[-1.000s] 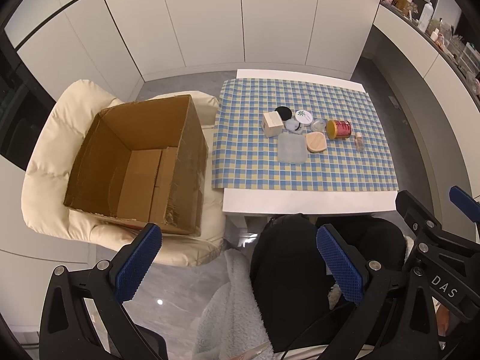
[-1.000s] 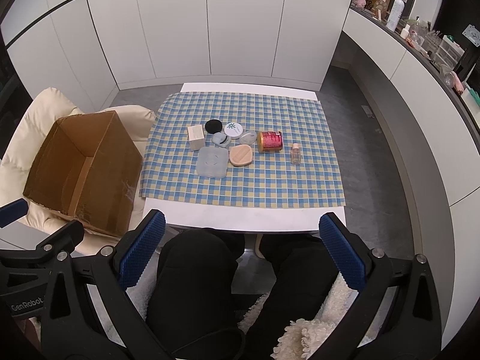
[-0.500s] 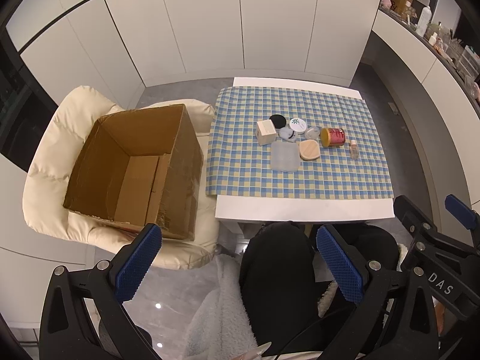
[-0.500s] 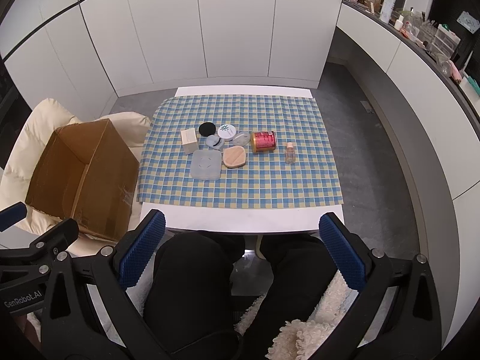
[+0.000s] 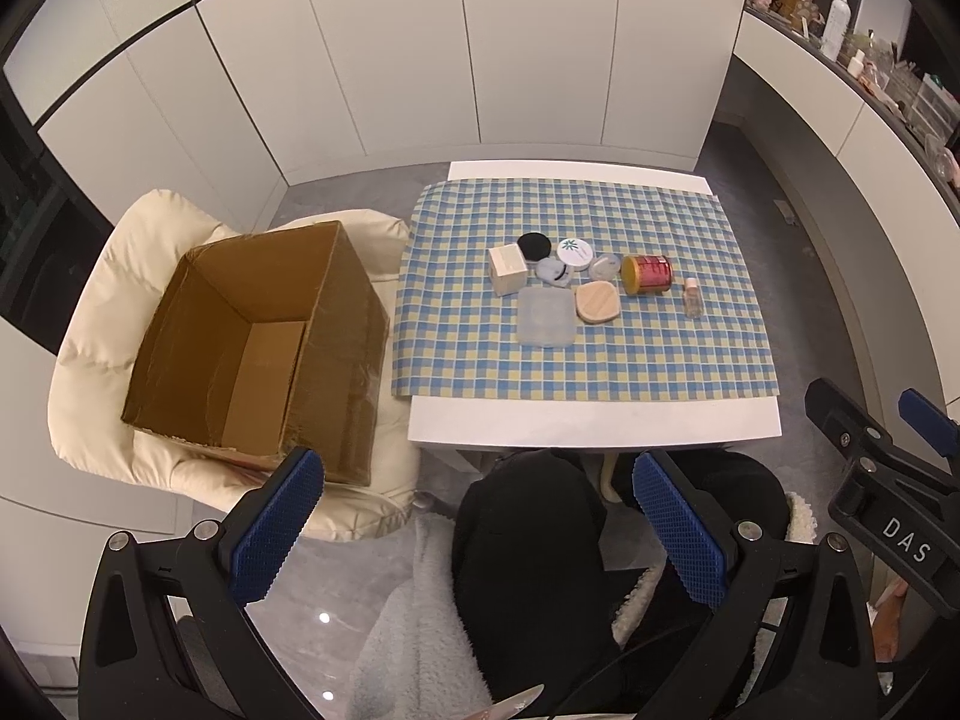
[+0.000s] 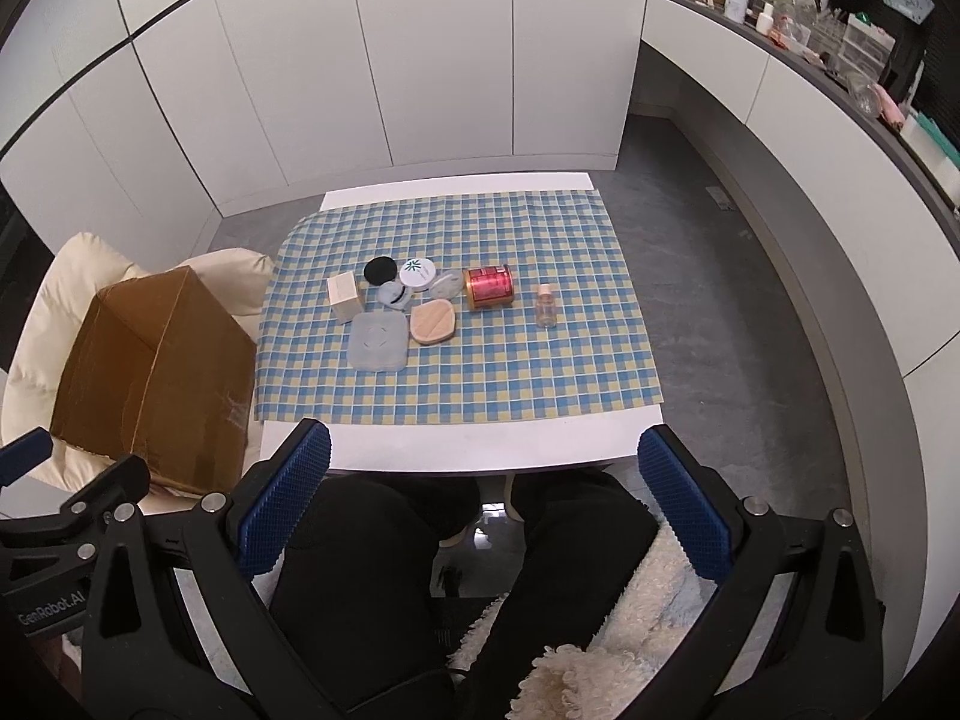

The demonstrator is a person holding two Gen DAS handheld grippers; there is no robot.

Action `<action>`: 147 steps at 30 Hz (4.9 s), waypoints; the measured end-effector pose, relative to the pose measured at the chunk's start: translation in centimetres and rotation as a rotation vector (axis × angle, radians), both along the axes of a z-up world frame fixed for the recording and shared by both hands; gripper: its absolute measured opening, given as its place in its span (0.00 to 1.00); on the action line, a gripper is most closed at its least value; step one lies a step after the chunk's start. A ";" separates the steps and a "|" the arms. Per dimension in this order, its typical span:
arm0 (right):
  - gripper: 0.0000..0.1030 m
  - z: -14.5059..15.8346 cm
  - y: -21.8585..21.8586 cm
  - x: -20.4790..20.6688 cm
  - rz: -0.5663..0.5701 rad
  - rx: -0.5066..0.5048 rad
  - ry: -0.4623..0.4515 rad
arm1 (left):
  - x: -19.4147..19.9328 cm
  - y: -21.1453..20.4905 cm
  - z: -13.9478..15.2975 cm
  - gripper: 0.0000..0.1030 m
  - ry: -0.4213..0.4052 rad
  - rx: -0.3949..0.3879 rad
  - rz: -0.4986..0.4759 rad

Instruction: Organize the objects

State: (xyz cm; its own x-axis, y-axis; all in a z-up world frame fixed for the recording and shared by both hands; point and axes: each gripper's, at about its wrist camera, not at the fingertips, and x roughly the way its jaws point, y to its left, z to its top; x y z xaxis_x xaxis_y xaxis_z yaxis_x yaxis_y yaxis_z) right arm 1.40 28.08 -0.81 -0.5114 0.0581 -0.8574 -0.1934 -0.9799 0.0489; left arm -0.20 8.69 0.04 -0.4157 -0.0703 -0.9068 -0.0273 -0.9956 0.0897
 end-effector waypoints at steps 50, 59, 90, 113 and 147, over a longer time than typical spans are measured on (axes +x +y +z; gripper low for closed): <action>1.00 -6.2 8.7 -5.9 -0.118 -0.023 -0.076 | -9.0 6.2 -8.3 1.00 -0.068 0.034 -0.039; 1.00 -9.4 8.0 -9.0 -0.080 0.000 -0.048 | -11.6 4.9 -12.1 1.00 -0.092 0.025 -0.038; 1.00 -32.4 13.3 -22.7 -0.212 0.055 -0.157 | -23.5 5.9 -31.0 0.99 -0.173 0.105 -0.036; 1.00 -37.4 11.0 -22.6 -0.130 0.043 -0.104 | -26.0 6.7 -36.0 0.99 -0.163 0.081 -0.003; 0.27 -36.4 7.9 -19.5 -0.022 0.069 -0.049 | -24.2 6.9 -34.5 0.79 -0.101 0.036 0.016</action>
